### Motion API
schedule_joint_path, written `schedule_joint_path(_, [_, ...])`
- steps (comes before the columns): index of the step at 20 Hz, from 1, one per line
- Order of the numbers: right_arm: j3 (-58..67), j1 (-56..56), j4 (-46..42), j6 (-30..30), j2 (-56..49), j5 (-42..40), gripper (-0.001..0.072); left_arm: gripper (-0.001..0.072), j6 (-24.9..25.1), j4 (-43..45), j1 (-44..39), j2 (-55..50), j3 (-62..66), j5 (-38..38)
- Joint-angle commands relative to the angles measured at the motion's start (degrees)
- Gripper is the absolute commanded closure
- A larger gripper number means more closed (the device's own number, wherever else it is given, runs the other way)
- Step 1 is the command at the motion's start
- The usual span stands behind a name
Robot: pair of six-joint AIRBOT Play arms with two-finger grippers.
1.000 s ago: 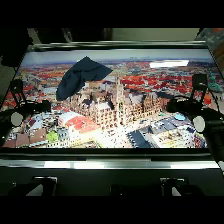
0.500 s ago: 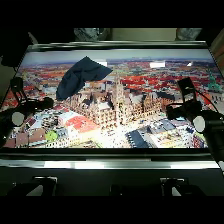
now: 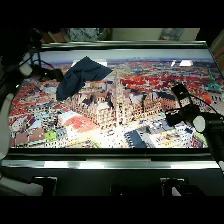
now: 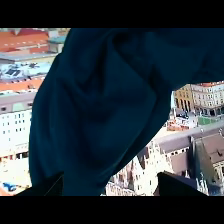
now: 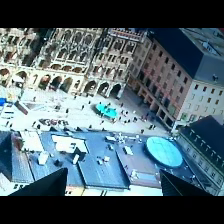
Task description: Fold the shirts.
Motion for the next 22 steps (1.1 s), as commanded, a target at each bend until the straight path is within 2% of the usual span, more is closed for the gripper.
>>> schedule_joint_path(1, [0.07,-0.02,1.33,-0.44,0.02,4.98,0.0026,-0.0013,0.76,-2.99,-0.74,-21.11,25.66,-14.29])
schedule_joint_path(4, [0.07,-0.02,2.43,-0.44,0.02,6.19,0.0027,-0.0013,2.47,-6.01,-1.01,-21.16,15.54,-0.46])
schedule_joint_path(7, [0.07,-0.02,3.43,-0.42,0.02,6.93,0.0031,-0.0013,7.45,-9.09,-1.81,-22.47,12.2,4.24])
schedule_joint_path(10, [0.07,-0.04,3.93,-0.42,0.02,7.52,0.0032,-0.0013,8.59,-2.27,-2.45,-22.69,12.22,9.2])
schedule_joint_path(11, [0.07,-0.02,3.93,-0.42,0.02,7.45,0.0032,0.0034,7.45,0.42,-2.45,-22.71,12.2,10.43])
schedule_joint_path(13, [0.07,-0.02,3.89,-0.42,0.02,7.41,0.0032,0.0364,3.76,2.89,-2.08,-23.12,12.15,9.46])
schedule_joint_path(14, [0.07,-0.02,3.89,-0.44,0.02,7.39,0.0032,0.0534,2.95,2.93,-1.99,-23.47,12.15,7.5])
schedule_joint_path(15, [0.07,-0.02,3.87,-0.44,0.02,7.21,0.0032,0.0674,2.84,2.89,-1.81,-23.82,12.15,5.14])
schedule_joint_path(17, [0.09,-0.04,3.34,-0.44,0.04,6.08,0.0032,0.0674,3.08,2.84,-1.75,-23.02,12.24,3.17])
schedule_joint_path(20, [3.23,-0.04,0.48,-0.09,0.04,3.98,0.0032,0.0676,6.38,0.68,-2.47,-14.49,12.28,10.84])
schedule_joint_path(22, [8.55,-0.04,-2.71,1.53,0.04,3.98,0.0031,0.0676,6.36,-1.84,-3.58,-5.18,12.28,13.35])
